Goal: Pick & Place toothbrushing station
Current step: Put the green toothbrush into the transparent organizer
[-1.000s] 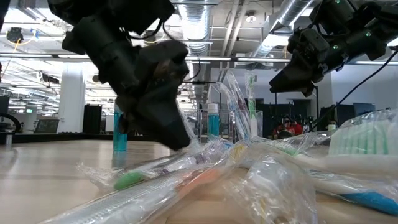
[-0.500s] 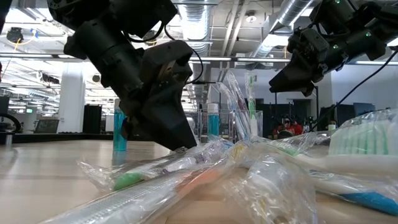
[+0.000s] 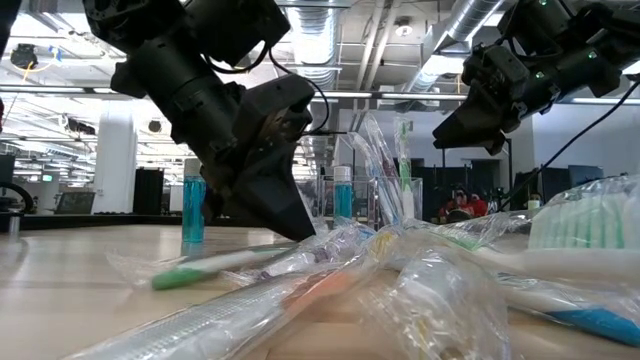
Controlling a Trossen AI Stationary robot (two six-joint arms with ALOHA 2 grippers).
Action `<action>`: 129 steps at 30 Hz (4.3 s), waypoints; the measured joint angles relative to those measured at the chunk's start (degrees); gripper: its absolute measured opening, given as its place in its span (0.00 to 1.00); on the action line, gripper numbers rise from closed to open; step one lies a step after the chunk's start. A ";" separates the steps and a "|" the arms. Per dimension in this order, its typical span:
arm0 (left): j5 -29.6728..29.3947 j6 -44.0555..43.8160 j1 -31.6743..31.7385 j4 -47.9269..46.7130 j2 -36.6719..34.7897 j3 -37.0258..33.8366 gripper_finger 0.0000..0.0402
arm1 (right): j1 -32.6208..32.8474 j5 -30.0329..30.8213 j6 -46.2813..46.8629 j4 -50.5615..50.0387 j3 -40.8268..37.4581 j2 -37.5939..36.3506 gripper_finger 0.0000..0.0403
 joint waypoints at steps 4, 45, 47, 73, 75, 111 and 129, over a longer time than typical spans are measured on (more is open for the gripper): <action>-1.03 0.52 0.00 0.10 0.00 0.00 0.00 | 0.00 0.00 0.00 0.00 0.00 0.00 0.32; -26.42 31.82 2.02 19.63 -31.63 -15.89 0.00 | 0.01 0.20 -0.01 0.45 0.00 0.09 0.31; -26.12 33.35 3.30 23.01 -31.63 -17.33 0.00 | -0.01 0.20 -0.02 0.53 -0.02 0.11 0.31; -16.13 43.96 17.55 35.55 -30.93 -18.94 0.00 | -0.05 0.24 -0.02 0.68 -0.02 0.11 0.31; -15.89 44.41 18.18 36.10 -30.19 -18.95 0.00 | -0.05 0.37 -0.02 0.83 -0.02 0.11 0.31; -13.88 43.92 15.66 41.42 -19.12 -18.93 0.00 | -0.05 0.46 -0.14 1.05 -0.02 0.11 0.31; -14.75 39.65 15.26 34.23 -19.12 -18.97 0.00 | -0.05 0.46 -0.03 1.05 -0.02 0.11 0.31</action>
